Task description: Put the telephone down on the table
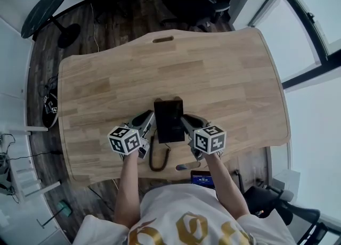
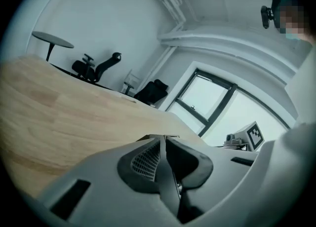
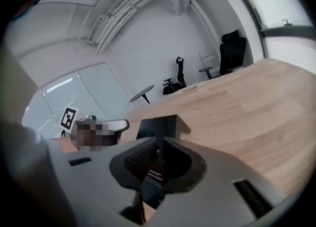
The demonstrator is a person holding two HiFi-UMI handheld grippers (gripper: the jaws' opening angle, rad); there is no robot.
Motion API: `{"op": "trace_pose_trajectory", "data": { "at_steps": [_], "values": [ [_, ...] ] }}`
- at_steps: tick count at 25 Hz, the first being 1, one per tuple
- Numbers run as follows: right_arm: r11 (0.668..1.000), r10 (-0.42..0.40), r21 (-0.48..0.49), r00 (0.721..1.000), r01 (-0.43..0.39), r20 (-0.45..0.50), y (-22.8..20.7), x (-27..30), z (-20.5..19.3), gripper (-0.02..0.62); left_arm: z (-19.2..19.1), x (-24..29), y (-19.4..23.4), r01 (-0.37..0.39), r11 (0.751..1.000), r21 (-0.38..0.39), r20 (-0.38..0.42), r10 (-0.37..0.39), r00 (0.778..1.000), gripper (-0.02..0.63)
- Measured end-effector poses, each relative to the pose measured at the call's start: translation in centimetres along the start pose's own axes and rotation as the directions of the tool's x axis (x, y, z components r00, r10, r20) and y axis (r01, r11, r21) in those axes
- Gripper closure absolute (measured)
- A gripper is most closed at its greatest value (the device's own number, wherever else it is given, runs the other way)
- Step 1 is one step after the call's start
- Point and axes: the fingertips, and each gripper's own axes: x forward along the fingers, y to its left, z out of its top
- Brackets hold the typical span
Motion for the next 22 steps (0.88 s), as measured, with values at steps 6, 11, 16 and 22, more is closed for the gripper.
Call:
{"op": "trace_pose_trajectory", "data": {
  "at_steps": [6,11,16,22],
  "values": [
    [0.998,0.003,-0.057,0.998,0.000,0.060,2.4,-2.0,0.9,0.583,0.9,-1.6,-2.2,-0.029,0.997,0.072,0.014,0.028,1.000,0.597],
    [0.995,-0.033,-0.085,0.992,0.044,0.122,3.6,-3.6,1.8,0.583,1.8,-3.2,-4.1,-0.055,0.988,0.146,0.048,0.049,0.998,0.597],
    [0.989,-0.058,-0.127,0.984,0.080,0.168,5.1,-5.4,2.3,0.583,2.2,-4.8,-6.2,-0.019,0.993,0.115,0.092,0.008,0.996,0.597],
    [0.979,-0.071,-0.168,0.968,0.114,0.240,6.6,-7.6,3.0,0.583,2.0,-6.4,-8.3,-0.024,0.984,0.178,0.126,0.001,0.992,0.597]
  ]
}}
